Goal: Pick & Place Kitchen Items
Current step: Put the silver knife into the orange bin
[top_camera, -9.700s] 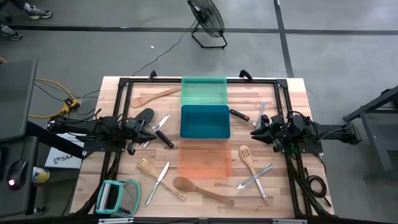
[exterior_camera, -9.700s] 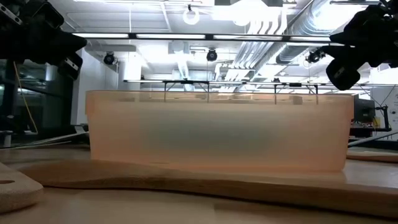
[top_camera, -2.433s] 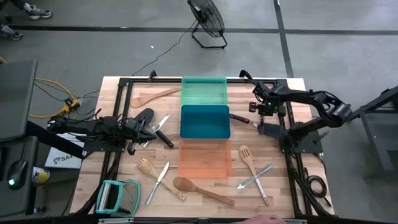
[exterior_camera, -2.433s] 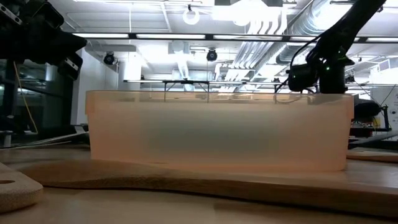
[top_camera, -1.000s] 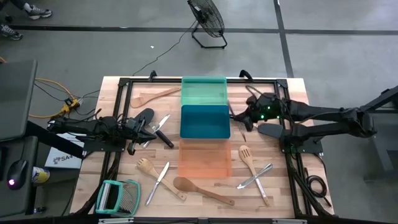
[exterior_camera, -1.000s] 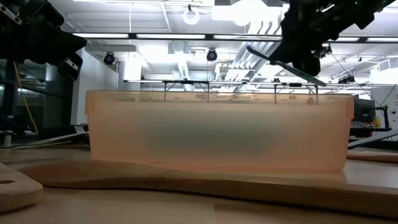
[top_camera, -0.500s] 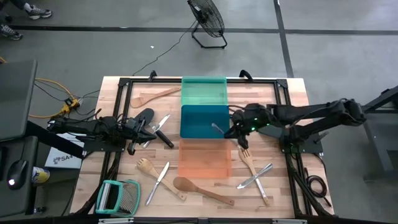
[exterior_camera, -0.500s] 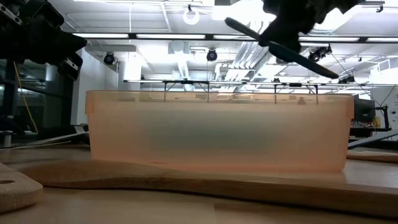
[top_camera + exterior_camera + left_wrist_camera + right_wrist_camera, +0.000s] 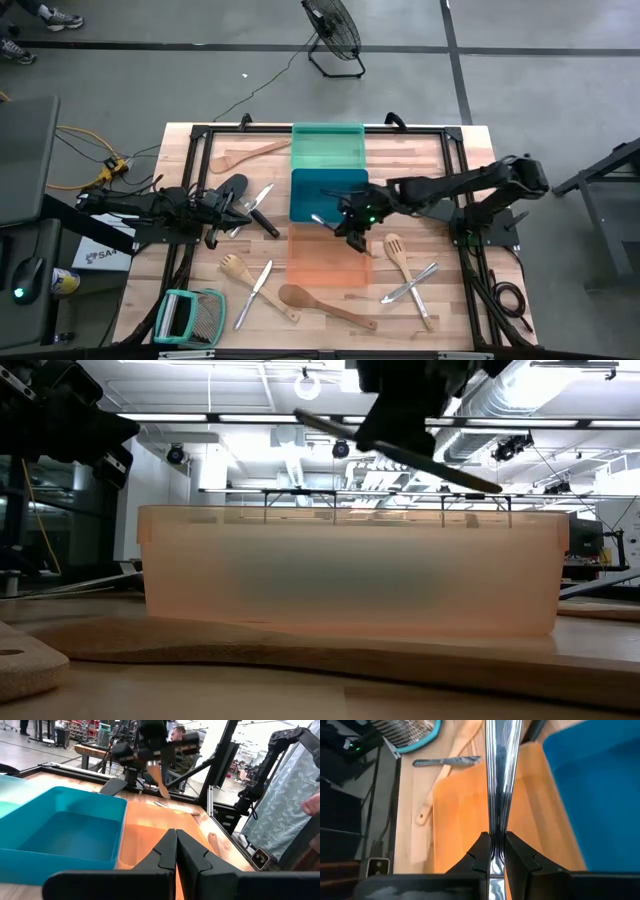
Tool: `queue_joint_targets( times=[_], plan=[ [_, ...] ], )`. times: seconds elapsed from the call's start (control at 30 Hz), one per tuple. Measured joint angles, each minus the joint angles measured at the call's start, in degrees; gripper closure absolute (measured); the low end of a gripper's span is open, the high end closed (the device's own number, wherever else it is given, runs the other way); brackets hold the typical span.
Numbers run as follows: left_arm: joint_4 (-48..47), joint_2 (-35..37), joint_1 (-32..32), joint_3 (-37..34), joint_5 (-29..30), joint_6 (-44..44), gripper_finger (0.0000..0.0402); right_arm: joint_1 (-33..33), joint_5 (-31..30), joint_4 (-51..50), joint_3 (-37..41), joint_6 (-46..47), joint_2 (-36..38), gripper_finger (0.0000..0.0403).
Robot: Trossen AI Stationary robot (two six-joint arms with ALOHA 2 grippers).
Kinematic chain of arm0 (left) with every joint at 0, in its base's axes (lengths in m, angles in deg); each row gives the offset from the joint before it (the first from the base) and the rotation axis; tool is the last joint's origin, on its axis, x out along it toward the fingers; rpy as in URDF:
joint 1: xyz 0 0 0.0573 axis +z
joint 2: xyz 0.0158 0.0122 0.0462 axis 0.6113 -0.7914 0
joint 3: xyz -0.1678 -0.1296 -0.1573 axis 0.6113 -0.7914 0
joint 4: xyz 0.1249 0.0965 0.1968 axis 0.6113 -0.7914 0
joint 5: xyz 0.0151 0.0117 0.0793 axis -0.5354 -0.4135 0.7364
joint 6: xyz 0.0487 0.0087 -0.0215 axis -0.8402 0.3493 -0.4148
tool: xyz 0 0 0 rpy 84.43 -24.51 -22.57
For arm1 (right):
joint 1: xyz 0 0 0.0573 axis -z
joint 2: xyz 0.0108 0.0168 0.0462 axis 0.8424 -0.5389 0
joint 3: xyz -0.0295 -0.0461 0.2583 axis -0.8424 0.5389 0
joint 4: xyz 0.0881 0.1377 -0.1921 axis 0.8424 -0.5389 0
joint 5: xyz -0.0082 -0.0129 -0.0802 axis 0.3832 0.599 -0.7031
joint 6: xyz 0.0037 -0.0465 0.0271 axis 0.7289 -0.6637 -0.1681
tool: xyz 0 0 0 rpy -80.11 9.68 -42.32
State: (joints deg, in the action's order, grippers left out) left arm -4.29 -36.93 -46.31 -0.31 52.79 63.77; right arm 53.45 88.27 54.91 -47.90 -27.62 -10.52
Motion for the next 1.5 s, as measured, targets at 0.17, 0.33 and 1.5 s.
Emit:
queue_joint_targets(
  times=[0.17, 0.33, 1.5],
  plan=[
    [0.0, 0.0, 0.0, 0.0, 0.0, 0.0, 0.0402, -1.77, 0.16, 0.12, -0.11, 2.53, -3.79, 0.0378],
    [0.02, 0.02, 0.0, 0.0, 0.0, 0.0, 0.0402, -3.04, -0.82, 0.38, -0.11, 5.65, -6.44, 0.0378],
    [0.01, 0.02, 0.0, 0.0, 0.0, 0.0, 0.0402, -3.61, -8.58, 9.95, -0.11, 14.02, -16.88, 0.0379]
  ],
)
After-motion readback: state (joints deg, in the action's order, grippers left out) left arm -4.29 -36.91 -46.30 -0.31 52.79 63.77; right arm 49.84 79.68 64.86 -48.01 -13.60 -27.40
